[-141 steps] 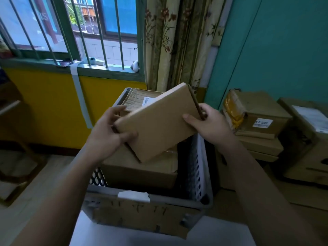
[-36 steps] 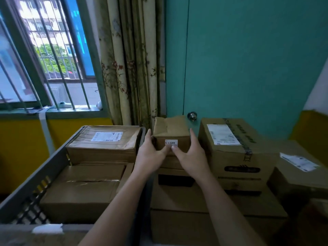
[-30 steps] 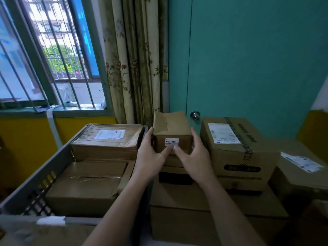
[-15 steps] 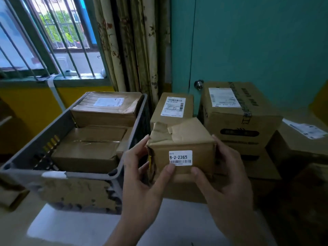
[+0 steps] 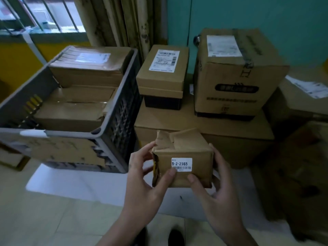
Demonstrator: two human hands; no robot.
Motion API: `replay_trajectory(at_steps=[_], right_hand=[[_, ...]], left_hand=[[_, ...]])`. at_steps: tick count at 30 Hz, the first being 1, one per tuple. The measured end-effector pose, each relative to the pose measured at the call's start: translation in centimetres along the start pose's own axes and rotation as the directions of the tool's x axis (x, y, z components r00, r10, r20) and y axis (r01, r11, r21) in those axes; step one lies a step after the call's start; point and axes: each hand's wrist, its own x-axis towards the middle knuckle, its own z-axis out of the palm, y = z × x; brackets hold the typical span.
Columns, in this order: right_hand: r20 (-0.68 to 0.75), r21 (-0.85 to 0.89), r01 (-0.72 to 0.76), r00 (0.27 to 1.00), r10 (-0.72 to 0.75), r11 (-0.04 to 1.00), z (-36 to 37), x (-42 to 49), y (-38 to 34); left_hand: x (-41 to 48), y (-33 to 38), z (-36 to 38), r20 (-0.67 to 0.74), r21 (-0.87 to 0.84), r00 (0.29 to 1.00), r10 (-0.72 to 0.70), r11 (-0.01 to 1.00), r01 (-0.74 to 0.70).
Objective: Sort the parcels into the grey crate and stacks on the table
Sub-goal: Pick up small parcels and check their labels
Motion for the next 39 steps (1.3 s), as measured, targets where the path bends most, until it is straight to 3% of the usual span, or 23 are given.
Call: replay_trajectory(at_steps=[8, 16, 28, 32, 36, 39], right_hand=[[0.032, -0.027, -0.120, 0.992, 0.121, 0.992, -0.7, 0.2, 3.7], [0.005, -0.166, -0.240, 0.970, 0.244, 0.956, 0.1, 0.7, 10.4], [0.101, -0.216, -0.330, 0.929, 0.357, 0.919, -0.7, -0.5, 12.8], [0.174, -0.280, -0.347, 0.898, 0.403, 0.895, -1.8, -1.1, 12.6], [0.201, -0.236, -0.427, 0.858, 0.473, 0.873, -2.3, -2.2, 12.7], [0.225, -0.146, -0.485, 0.832, 0.507, 0.862, -2.2, -3.1, 12.2]], left_hand=[[-0.6, -2.6, 1.3, 0.058, 0.060, 0.984, -0.171, 0.984, 0.168], [-0.3, -7.8, 4.1, 0.128, 0.101, 0.932, -0.340, 0.939, 0.328], [-1.7, -10.5, 4.2, 0.212, 0.263, 0.905, -0.370, 0.913, 0.312], [-2.6, -10.7, 3.7, 0.303, 0.338, 0.822, -0.483, 0.861, 0.381], [-3.6, -10.0, 3.8, 0.346, 0.188, 0.744, -0.571, 0.819, 0.542], [-3.9, -9.0, 4.1, 0.305, 0.024, 0.677, -0.670, 0.716, 0.698]])
